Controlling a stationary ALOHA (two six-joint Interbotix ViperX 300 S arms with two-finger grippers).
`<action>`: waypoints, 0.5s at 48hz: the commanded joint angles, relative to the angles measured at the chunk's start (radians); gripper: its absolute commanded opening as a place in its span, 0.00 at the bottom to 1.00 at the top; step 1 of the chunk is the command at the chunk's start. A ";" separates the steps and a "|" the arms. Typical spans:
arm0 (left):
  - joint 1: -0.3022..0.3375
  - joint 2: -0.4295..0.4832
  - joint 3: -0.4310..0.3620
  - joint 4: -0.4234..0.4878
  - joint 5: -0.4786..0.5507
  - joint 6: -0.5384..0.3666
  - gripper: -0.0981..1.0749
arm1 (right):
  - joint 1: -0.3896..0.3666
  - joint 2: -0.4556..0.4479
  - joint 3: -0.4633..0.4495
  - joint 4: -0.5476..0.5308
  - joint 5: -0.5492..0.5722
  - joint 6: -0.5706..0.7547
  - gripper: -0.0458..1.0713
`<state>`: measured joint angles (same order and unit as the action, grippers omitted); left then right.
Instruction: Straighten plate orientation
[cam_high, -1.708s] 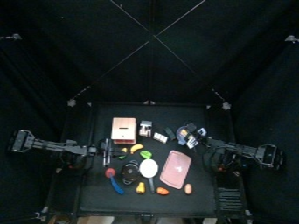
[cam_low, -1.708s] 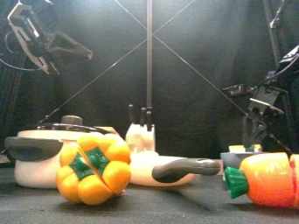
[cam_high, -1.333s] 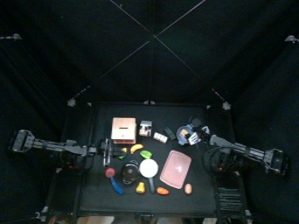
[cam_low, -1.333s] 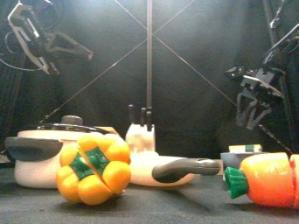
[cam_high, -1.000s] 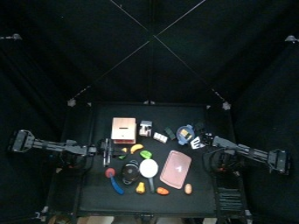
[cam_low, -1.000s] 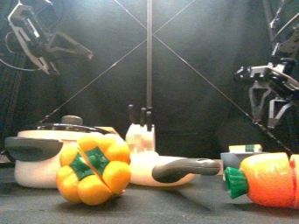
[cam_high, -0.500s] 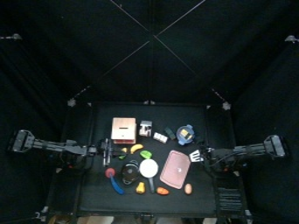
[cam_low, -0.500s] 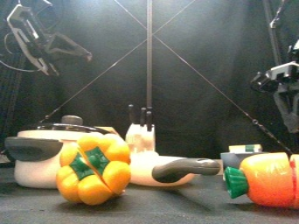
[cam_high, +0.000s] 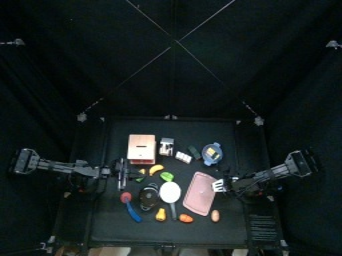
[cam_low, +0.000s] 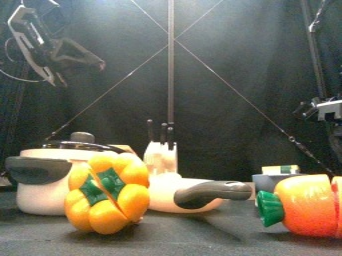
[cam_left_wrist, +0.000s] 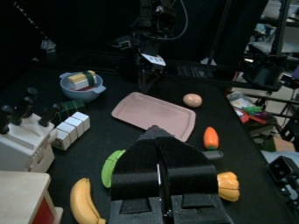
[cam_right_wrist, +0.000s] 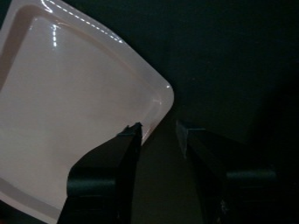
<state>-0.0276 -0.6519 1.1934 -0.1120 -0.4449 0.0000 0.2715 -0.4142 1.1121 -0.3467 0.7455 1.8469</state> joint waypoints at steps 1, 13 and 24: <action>0.000 0.002 -0.014 0.002 -0.011 -0.002 0.05 | 0.002 0.035 -0.006 -0.003 -0.021 0.003 0.72; -0.002 0.002 -0.014 0.002 -0.009 -0.003 0.05 | -0.002 0.069 -0.002 0.000 -0.034 0.005 0.71; -0.002 0.002 -0.012 0.002 -0.009 -0.003 0.05 | -0.025 0.100 0.002 -0.023 -0.072 0.005 0.71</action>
<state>-0.0276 -0.6519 1.1934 -0.1120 -0.4449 -0.0031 0.2608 -0.3206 1.1198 -0.3574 0.6872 1.8500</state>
